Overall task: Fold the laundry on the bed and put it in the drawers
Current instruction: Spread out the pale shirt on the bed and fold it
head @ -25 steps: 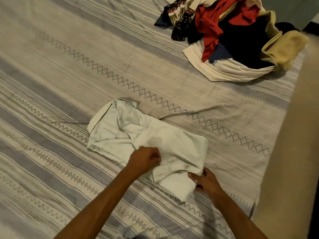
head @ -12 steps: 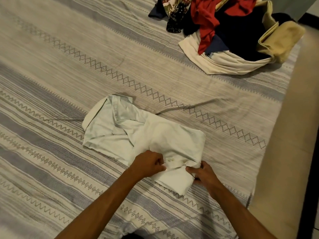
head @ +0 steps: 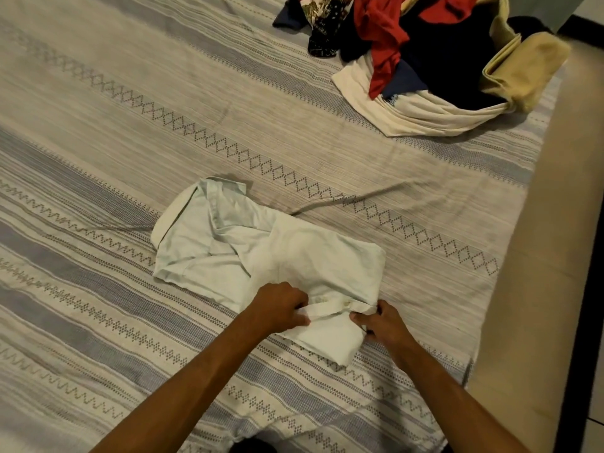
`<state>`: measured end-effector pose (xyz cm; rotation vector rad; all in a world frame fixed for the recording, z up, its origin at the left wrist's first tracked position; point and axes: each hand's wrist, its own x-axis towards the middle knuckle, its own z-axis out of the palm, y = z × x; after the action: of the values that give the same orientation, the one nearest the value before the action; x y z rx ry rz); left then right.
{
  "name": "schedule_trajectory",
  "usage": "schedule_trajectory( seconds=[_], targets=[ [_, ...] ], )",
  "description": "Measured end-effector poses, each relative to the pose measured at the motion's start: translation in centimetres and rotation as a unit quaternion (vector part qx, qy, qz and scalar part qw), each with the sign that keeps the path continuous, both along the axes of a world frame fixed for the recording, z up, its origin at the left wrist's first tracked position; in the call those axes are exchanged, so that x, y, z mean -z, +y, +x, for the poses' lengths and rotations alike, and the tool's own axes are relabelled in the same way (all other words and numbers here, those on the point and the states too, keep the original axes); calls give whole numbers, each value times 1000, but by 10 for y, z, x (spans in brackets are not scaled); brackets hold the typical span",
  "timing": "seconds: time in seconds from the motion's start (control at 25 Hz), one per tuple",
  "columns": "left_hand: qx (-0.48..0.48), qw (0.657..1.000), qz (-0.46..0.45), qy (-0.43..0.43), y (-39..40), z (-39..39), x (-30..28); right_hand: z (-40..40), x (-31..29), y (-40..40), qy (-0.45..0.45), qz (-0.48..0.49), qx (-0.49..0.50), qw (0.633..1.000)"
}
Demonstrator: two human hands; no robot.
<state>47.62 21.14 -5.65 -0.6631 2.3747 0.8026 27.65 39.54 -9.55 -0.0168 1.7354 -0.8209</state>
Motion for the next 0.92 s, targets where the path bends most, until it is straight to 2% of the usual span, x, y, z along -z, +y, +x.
schedule_trajectory(
  seconds=[0.16, 0.24, 0.4, 0.48, 0.56, 0.64, 0.8, 0.88, 0.92],
  targets=[
    [-150, 981, 96, 74, -20, 7, 3, -1, -1, -1, 23, 21, -23, 999],
    [-172, 975, 97, 103, -41, 10, 0, 1, 0, -3, 43, 27, -30, 998],
    [-143, 976, 97, 130, -49, 6, -9, 3, -2, -4, 57, 30, -22, 998],
    [-97, 989, 85, 67, -36, 5, -9, 3, -2, -3, 65, 29, -26, 997],
    [-24, 999, 28, 18, -19, 3, -5, 4, -2, -2, 62, 28, -21, 997],
    [2, 999, -14, 35, -10, 2, -5, 4, -2, -2, 62, 28, -18, 998],
    [0, 991, -51, 121, -8, 8, -3, 5, -5, -4, 72, 44, -23, 996],
    [-11, 985, -31, 167, -10, 10, -4, 17, -15, -6, 148, 52, -29, 987],
    [-25, 981, -14, 194, -11, 11, -3, 26, -20, -5, 249, 59, -55, 965]
  ],
)
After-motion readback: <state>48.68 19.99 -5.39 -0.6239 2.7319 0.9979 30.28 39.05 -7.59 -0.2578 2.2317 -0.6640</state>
